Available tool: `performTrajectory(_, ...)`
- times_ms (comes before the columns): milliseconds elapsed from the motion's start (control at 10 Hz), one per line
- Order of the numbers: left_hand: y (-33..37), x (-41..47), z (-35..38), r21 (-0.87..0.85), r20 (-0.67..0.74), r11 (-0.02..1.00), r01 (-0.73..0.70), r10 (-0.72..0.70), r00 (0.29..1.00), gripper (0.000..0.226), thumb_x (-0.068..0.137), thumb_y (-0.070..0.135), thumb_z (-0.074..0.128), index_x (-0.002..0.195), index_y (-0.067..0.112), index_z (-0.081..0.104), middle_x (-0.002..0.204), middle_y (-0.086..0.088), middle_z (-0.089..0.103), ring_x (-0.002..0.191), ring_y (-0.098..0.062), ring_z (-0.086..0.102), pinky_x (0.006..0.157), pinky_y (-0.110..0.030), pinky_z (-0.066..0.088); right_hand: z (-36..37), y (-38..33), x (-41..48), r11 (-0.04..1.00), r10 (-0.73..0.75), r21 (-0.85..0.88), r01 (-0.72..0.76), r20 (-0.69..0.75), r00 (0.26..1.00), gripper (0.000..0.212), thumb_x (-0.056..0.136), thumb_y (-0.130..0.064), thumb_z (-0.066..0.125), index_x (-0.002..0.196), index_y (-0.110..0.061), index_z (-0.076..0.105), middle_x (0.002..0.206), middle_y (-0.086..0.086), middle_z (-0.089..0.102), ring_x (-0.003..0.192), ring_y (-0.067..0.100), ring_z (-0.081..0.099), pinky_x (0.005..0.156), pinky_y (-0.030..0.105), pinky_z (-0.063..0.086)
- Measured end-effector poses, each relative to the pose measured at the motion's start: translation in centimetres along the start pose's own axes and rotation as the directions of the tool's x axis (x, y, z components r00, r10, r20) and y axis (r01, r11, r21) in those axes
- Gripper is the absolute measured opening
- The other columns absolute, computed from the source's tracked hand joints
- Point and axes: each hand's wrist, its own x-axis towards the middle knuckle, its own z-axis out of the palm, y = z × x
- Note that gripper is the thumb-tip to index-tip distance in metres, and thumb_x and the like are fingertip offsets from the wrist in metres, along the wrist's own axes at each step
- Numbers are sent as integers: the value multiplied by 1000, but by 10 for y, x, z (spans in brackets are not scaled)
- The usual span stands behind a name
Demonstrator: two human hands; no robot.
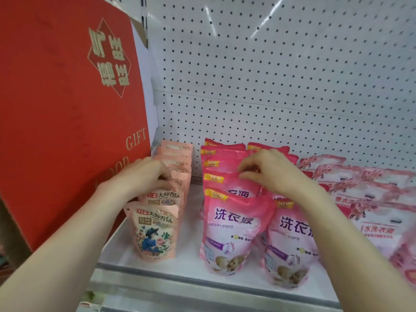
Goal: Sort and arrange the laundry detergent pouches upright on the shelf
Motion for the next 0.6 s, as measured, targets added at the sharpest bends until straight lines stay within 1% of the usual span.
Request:
performTrajectory(100,0,-1,0,-7,-11,1000,-3,3,1000,11,85,42,68,80,33,71,75,12,66,62,-8,61,72,-33,53,3,0,2,1000,7,11,-7,-33,999,12,91,-26,69,99,-24,78,96,-8,75,83,9,63,85,31,51)
performTrajectory(200,2,-2,-1,-30,-29,999,-18,17,999,8,84,43,68,84,36,72,78,15,66,61,-1,59,75,-31,52,7,0,2,1000,9,13,-9,-17,1000,13,92,-26,67,100,-24,77,94,-8,75,79,11,63,84,31,51)
performTrajectory(300,9,-6,-5,-97,-109,992,-77,66,992,11,84,44,68,91,38,74,86,20,70,81,-5,66,81,-30,51,7,-1,-3,1000,2,7,-2,-11,1000,16,93,-27,65,105,-25,76,99,-10,75,86,10,67,86,31,51)
performTrajectory(400,25,-14,-8,-112,-283,978,-179,141,949,16,89,40,63,98,34,74,95,18,72,90,-7,66,86,-34,53,2,-3,-15,999,6,43,-4,-64,998,16,93,-27,65,106,-25,75,101,-10,75,88,10,66,87,30,51)
performTrajectory(500,45,-25,-10,-112,-435,948,-297,221,873,14,91,34,63,99,30,74,96,17,71,91,-4,65,82,-29,51,-3,-4,-28,999,25,48,-19,-130,991,18,93,-23,64,108,-24,75,107,-8,74,97,15,67,92,37,51)
performTrajectory(600,56,-47,-3,-129,-583,913,-387,246,775,16,91,33,63,102,29,72,102,18,70,97,-4,64,85,-31,51,-15,0,-61,997,43,74,-23,-285,957,21,94,-22,64,112,-24,73,111,-8,73,100,13,67,94,38,52)
